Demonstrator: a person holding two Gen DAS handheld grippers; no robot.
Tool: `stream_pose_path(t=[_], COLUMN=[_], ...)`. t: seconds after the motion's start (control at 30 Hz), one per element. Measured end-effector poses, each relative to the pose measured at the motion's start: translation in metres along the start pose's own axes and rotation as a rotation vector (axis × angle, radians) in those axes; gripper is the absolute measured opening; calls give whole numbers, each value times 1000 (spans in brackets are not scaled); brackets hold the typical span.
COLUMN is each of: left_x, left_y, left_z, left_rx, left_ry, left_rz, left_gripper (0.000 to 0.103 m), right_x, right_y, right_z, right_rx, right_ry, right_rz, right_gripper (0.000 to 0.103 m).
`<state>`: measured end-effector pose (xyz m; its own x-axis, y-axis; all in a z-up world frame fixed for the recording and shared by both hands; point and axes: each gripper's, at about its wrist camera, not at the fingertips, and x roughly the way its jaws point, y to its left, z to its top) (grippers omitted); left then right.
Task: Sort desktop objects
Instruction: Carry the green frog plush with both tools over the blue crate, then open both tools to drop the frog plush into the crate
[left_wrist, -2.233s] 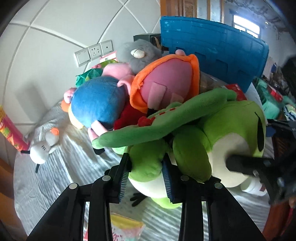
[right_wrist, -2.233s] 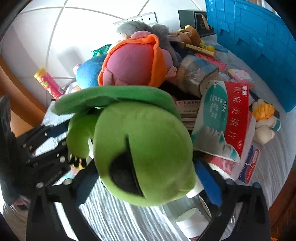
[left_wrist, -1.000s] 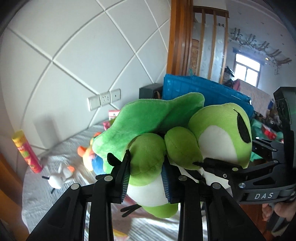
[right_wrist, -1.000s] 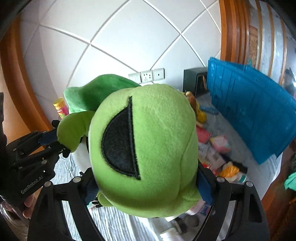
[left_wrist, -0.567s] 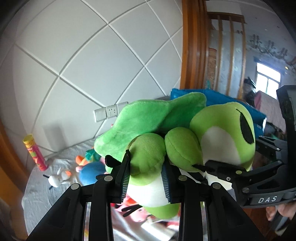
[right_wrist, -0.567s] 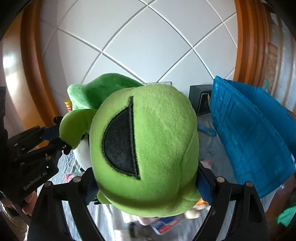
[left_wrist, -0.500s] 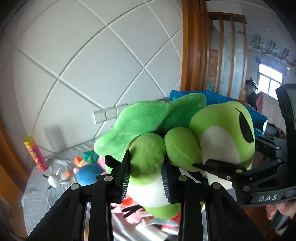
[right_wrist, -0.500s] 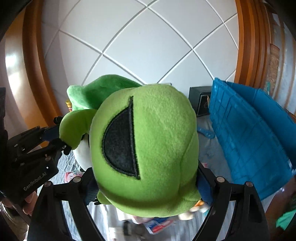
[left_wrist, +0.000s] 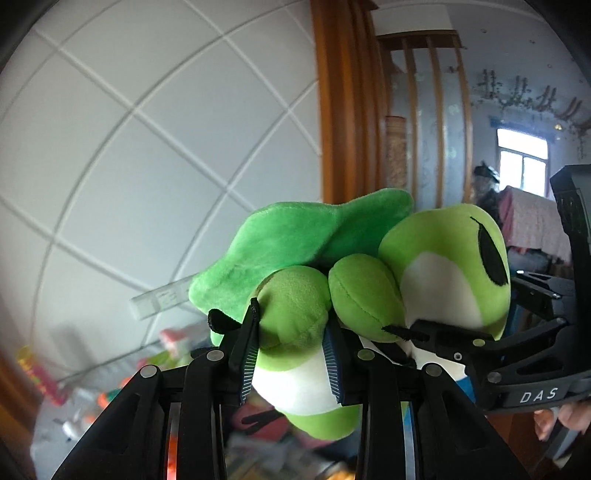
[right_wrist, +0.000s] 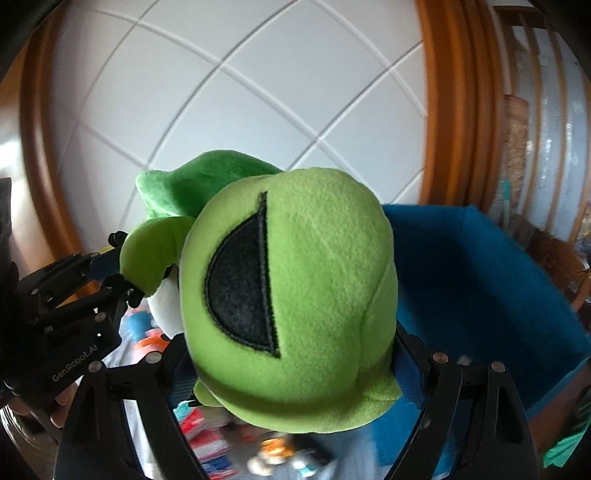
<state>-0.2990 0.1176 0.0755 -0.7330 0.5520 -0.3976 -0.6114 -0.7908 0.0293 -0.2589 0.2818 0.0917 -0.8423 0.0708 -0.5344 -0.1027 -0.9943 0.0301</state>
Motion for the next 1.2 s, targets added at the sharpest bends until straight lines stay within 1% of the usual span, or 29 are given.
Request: stream_pose_path(t=[0.07, 0.2, 0.27, 0.37, 0.43, 0.47, 0.53, 0.6, 0.67, 0.73, 0.83, 0.87, 0.97, 1.03, 1.1, 1.2], left_x=[17, 61, 91, 138, 171, 189, 221, 249, 274, 295, 309, 313, 318, 318, 318, 311], left_y=[-18, -74, -106, -143, -171, -186, -210, -227, -240, -248, -252, -254, -260, -256, -249, -242], left_z=[17, 57, 74, 90, 93, 91, 84, 74, 65, 58, 48, 44, 39, 36, 34, 35], left_rx=[4, 17, 20, 23, 12, 8, 0, -7, -24, -38, -47, -47, -33, -40, -49, -60], left_ry=[-9, -4, 20, 74, 117, 155, 241, 332, 411, 472, 523, 539, 559, 571, 563, 547], left_rz=[-18, -58, -73, -91, -94, -90, -76, -59, -57, -48, -31, -23, 10, 19, 28, 36], left_gripper=[32, 32, 32, 33, 33, 33, 33, 33, 33, 33, 35, 38, 51, 69, 75, 75], right_x=[-2, -7, -5, 6, 18, 25, 41, 64, 83, 97, 115, 118, 126, 130, 134, 138], right_y=[-35, -103, -144, -201, -241, -261, -295, -323, -347, -364, -386, -388, -379, -383, -382, -380], right_z=[13, 33, 42, 47, 48, 44, 31, 18, 6, -4, -16, -20, -26, -26, -21, -27], right_rx=[23, 39, 36, 8, -16, -21, -22, -25, -23, -13, 7, 12, 6, -6, -12, -8], right_ry=[-12, -23, -6, 38, 73, 99, 161, 240, 299, 340, 391, 405, 428, 444, 457, 473], right_rz=[-22, -64, -77, -83, -80, -71, -49, -19, 7, 36, 73, 84, 95, 87, 71, 81], right_gripper=[87, 87, 87, 87, 87, 87, 87, 87, 87, 87, 87, 87, 87, 87, 88, 88])
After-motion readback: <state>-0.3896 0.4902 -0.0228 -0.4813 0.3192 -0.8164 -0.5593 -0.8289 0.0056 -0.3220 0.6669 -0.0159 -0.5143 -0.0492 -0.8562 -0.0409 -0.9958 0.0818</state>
